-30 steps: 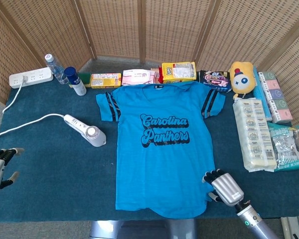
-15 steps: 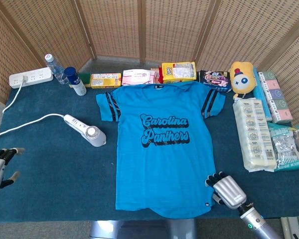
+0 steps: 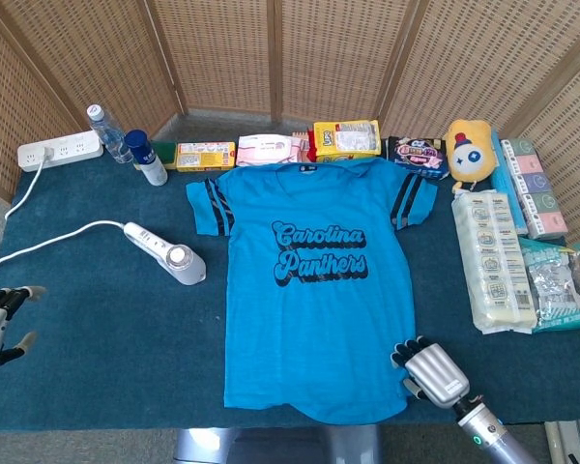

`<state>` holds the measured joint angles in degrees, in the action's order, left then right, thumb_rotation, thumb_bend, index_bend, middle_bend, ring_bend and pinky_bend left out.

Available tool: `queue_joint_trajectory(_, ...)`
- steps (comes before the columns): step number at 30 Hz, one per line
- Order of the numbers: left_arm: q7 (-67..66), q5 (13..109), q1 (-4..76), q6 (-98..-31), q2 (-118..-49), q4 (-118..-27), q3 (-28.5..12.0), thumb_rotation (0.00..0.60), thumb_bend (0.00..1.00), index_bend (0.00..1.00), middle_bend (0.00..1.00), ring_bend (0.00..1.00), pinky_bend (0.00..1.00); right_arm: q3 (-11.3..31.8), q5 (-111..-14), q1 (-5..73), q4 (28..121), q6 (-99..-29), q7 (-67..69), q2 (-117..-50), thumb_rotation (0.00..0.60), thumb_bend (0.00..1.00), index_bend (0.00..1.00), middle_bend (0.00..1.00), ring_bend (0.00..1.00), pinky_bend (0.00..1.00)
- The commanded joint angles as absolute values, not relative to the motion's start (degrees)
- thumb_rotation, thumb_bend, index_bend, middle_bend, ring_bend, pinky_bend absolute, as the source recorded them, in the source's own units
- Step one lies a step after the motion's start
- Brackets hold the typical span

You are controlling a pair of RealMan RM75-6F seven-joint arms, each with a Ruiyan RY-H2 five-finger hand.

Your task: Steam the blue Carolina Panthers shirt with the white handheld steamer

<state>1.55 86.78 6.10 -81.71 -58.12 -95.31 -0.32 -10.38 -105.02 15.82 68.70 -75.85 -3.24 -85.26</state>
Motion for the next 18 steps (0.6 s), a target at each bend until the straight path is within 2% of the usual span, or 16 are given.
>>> queue_joint_trajectory(1, 1.77, 86.73, 5.99, -81.80, -58.12, -95.14, -0.28, 0.600, 0.26, 0.26, 0.36, 0.31, 0.34, -10.37, -105.13, 16.05, 68.76, -75.64, -3.36, -85.38, 0.600, 0.43, 0.49, 0.43, 0.40, 0.42)
queue_joint_trajectory(8, 2.49, 86.65, 5.88, -81.69, -58.41, -94.39, -0.13, 0.600, 0.26, 0.26, 0.36, 0.31, 0.34, -10.02, -105.03, 16.13, 68.95, -76.26, -3.27, -85.59, 0.600, 0.50, 0.51, 0.48, 0.47, 0.53)
queue_joint_trajectory(18, 2.66, 86.89, 6.14, -81.58, -58.76, -94.03, -0.25, 0.600, 0.26, 0.26, 0.36, 0.31, 0.34, -8.96, -104.57, 15.94, 69.50, -78.10, -2.95, -85.59, 0.600, 0.52, 0.55, 0.53, 0.54, 0.63)
